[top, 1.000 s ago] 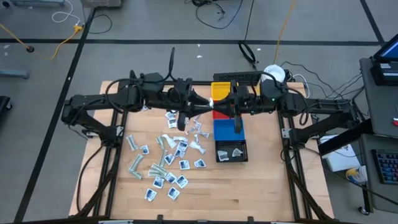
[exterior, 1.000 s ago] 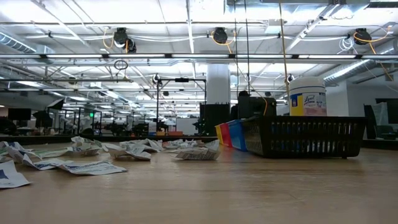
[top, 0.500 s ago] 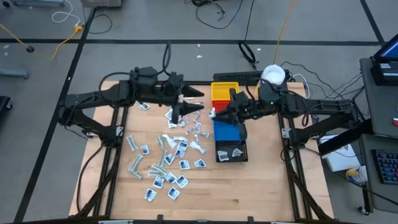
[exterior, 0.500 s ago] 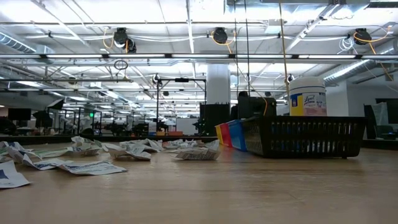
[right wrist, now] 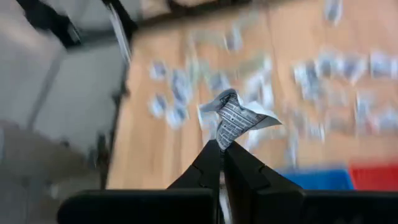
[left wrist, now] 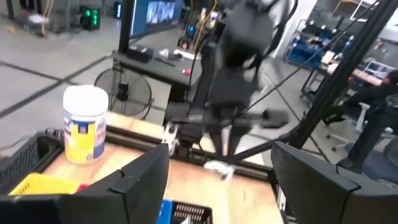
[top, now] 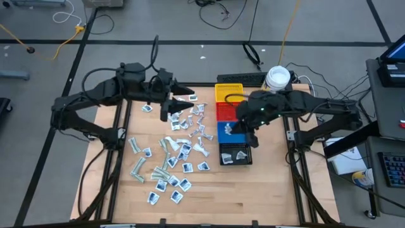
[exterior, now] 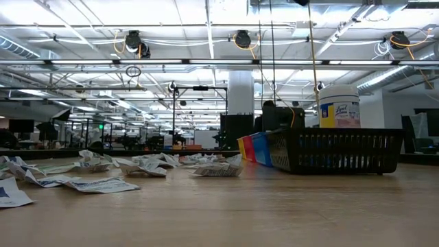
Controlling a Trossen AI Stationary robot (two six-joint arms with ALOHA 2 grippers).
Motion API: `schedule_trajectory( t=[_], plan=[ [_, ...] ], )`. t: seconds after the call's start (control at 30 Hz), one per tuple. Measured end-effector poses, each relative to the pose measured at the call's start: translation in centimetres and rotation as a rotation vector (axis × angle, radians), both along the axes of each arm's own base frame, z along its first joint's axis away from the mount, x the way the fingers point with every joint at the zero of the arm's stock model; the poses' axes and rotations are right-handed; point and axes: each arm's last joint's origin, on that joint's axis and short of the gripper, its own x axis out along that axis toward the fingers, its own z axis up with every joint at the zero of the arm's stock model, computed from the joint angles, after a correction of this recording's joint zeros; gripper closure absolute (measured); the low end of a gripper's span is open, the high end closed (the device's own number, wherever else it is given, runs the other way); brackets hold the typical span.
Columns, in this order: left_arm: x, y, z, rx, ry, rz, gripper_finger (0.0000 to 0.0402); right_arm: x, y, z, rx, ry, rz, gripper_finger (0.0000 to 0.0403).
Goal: Pick & Place First Aid Supplies
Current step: Put the black towelette pack into the black bin
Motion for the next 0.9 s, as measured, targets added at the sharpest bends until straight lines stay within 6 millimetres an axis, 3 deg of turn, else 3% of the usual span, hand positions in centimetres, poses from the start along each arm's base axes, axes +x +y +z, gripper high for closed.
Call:
schedule_trajectory(
  t=[0.17,0.3,0.53,0.9],
  plan=[
    [-0.3,-0.1,0.2,0.001,-0.005,-0.006,0.0127,0.6,0.1,-1.4,-0.003,0.231,0.007,0.0403],
    [-0.5,-0.1,0.2,0.001,0.002,-0.007,0.0125,1.6,1.1,-2.7,-0.013,0.313,0.042,0.0403],
    [-0.5,-0.1,0.1,0.011,0.008,-0.008,0.0114,2.4,3.5,-8.8,-0.174,0.476,0.065,0.0403],
    [-0.6,-0.1,-0.1,0.017,0.026,-0.010,0.0127,1.9,4.4,-18.6,-0.199,0.458,0.080,0.0403]
  ],
)
